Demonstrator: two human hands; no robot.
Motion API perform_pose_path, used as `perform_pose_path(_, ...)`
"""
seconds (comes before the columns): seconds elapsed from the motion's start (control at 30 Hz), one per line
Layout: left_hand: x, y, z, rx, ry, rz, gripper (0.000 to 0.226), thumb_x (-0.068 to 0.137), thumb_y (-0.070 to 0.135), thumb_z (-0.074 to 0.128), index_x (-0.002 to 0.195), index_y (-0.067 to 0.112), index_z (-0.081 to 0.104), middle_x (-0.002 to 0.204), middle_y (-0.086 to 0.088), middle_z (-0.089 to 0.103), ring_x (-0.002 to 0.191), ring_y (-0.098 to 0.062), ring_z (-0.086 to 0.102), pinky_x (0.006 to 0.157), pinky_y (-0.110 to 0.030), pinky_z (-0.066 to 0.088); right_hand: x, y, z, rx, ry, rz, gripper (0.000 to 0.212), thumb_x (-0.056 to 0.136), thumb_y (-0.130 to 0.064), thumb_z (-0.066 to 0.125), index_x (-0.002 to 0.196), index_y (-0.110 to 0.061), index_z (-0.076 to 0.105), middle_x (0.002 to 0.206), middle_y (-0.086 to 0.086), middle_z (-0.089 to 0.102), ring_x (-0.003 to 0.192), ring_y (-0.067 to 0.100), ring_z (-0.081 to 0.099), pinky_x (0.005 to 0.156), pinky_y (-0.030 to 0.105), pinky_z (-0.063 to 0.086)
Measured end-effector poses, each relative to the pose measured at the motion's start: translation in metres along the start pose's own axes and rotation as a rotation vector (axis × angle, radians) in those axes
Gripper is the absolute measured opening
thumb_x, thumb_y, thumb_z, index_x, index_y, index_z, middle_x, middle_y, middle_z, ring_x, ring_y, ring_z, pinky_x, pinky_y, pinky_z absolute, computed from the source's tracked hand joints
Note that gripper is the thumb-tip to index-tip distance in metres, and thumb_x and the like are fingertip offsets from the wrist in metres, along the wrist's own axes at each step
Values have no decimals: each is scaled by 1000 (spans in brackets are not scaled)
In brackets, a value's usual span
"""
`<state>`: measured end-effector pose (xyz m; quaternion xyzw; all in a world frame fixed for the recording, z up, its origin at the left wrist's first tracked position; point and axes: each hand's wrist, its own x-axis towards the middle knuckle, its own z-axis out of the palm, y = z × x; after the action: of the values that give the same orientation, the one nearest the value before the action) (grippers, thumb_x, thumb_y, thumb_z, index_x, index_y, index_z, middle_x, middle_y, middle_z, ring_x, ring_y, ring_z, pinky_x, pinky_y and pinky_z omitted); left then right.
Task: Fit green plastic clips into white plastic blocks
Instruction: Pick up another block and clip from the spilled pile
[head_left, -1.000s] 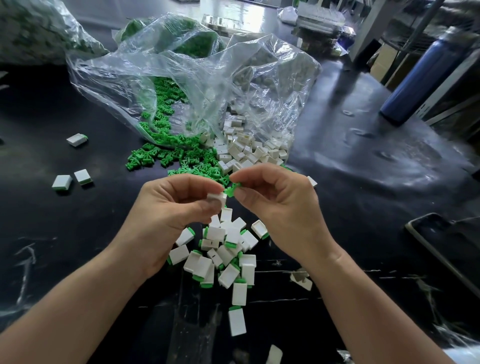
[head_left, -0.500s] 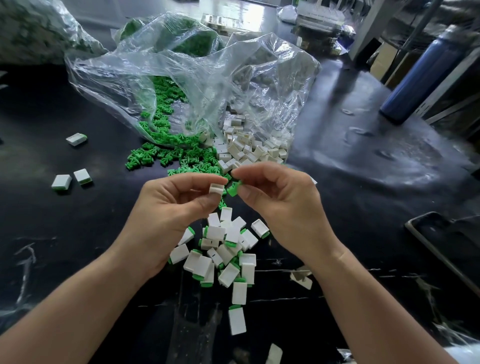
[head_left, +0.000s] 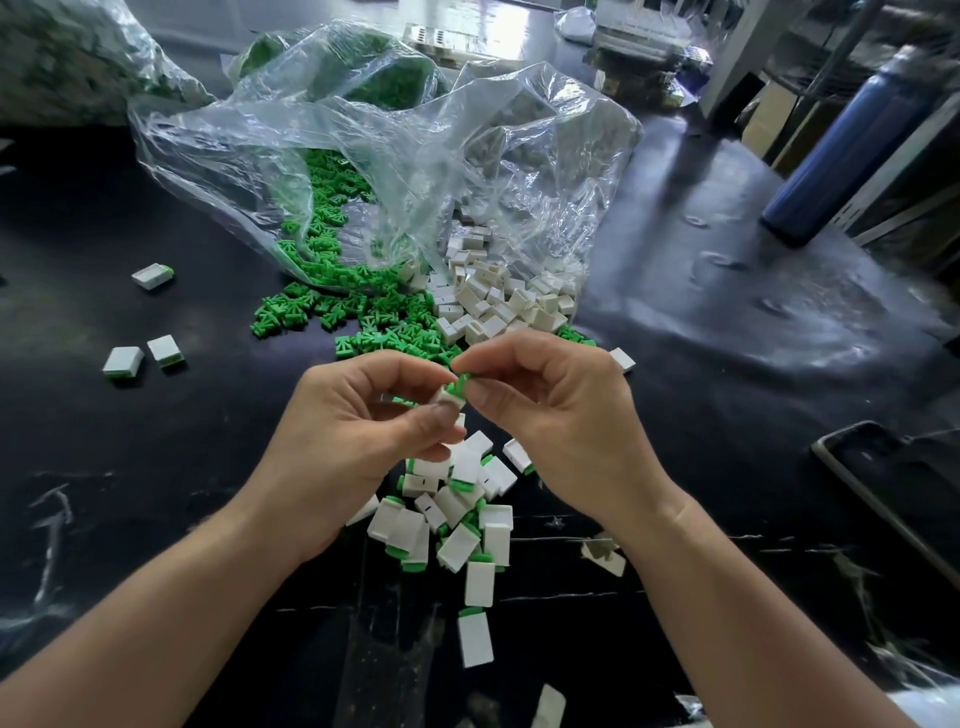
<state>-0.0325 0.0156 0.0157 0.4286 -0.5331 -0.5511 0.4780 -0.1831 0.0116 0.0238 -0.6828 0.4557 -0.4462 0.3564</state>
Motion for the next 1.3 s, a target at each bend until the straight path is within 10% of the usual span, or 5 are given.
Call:
perform_pose_path(0.43,-3,-3,0,96,15,10,20,58,16,68,76,9,71,60,-8,69,51,-12,64,50,-18,51,0,2,1,-63,-18,33,14,78,-2,69,84,-14,72,80,5,71,73,21,67,70,45,55)
perform_pose_path(0.8,-4,-3,4,-105,33,2,13,55,13,67,65,14,75,56,-11,66,51,-17,66,48,-20,51,-1,-2,1,70,10,46,27,77,3,68,73,-24,66,68,-12,64,66,2,63,66,20,53)
perform_pose_path(1.3,-3,-2,2,-2,54,-2,15,61,15,66,75,11,71,60,-10,68,50,-16,64,49,-22,53,-1,1,5,84,-25,102,17,82,-6,65,85,-21,71,83,-2,63,76,12,63,72,28,54)
